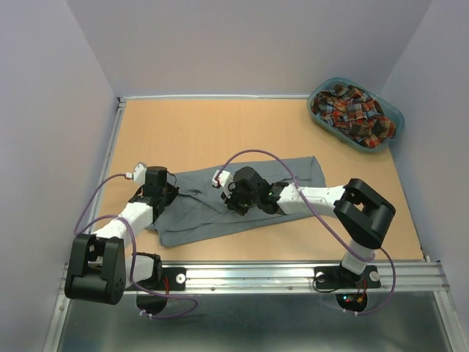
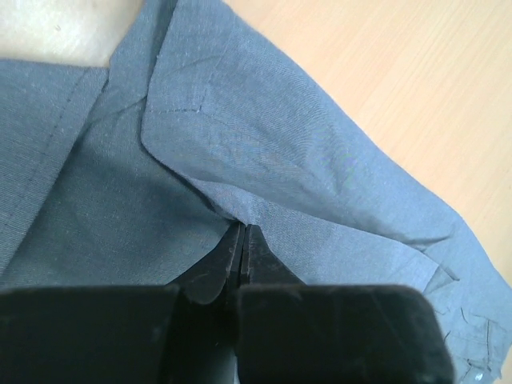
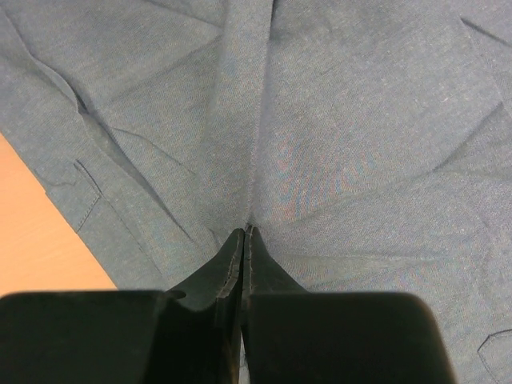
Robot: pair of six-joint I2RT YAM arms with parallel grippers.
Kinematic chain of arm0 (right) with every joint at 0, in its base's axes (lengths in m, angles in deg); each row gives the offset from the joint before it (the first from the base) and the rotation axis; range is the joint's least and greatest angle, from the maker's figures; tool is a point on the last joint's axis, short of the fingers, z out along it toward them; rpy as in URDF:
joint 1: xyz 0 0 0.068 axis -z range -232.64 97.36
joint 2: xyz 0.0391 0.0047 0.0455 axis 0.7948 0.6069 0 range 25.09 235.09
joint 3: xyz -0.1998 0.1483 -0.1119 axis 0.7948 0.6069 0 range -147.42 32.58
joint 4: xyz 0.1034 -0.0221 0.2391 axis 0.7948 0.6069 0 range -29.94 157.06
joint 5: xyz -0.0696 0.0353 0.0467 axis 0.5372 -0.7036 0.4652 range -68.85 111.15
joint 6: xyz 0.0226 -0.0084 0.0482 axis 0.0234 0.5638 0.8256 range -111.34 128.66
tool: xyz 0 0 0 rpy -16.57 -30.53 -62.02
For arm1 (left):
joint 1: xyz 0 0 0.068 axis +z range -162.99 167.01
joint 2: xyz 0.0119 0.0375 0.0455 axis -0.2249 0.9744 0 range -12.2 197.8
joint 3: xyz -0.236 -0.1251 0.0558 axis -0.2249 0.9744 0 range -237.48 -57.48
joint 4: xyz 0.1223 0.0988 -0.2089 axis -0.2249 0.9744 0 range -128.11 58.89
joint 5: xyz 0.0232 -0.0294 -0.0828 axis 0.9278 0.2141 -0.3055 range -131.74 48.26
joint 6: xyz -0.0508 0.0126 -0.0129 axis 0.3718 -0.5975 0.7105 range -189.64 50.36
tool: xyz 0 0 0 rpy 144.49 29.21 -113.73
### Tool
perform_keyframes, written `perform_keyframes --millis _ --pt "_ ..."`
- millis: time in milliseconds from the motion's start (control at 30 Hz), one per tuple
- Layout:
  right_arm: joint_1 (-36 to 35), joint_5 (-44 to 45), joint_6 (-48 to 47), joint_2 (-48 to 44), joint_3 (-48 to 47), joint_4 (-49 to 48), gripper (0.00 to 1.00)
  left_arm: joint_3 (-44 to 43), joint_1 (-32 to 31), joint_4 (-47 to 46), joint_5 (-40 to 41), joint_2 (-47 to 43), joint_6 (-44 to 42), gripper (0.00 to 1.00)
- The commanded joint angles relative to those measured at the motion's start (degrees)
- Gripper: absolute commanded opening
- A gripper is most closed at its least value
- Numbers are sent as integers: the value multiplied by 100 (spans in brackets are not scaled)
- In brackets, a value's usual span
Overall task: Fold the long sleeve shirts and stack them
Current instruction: Fold the shirt
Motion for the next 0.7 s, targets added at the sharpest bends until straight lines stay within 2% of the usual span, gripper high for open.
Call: perform_keyframes --millis 0,333,600,667 --pt "-81 -55 -162 -321 -10 9 1 -383 27 297 403 41 -192 1" --pt "-98 -64 -382 -664 236 519 1 -753 45 746 588 384 -377 1" --pt "-239 -196 -540 -577 351 783 5 -665 115 984 649 226 -368 3" --pt "-265 -196 -523 -550 368 844 9 -639 124 1019 623 147 -368 6"
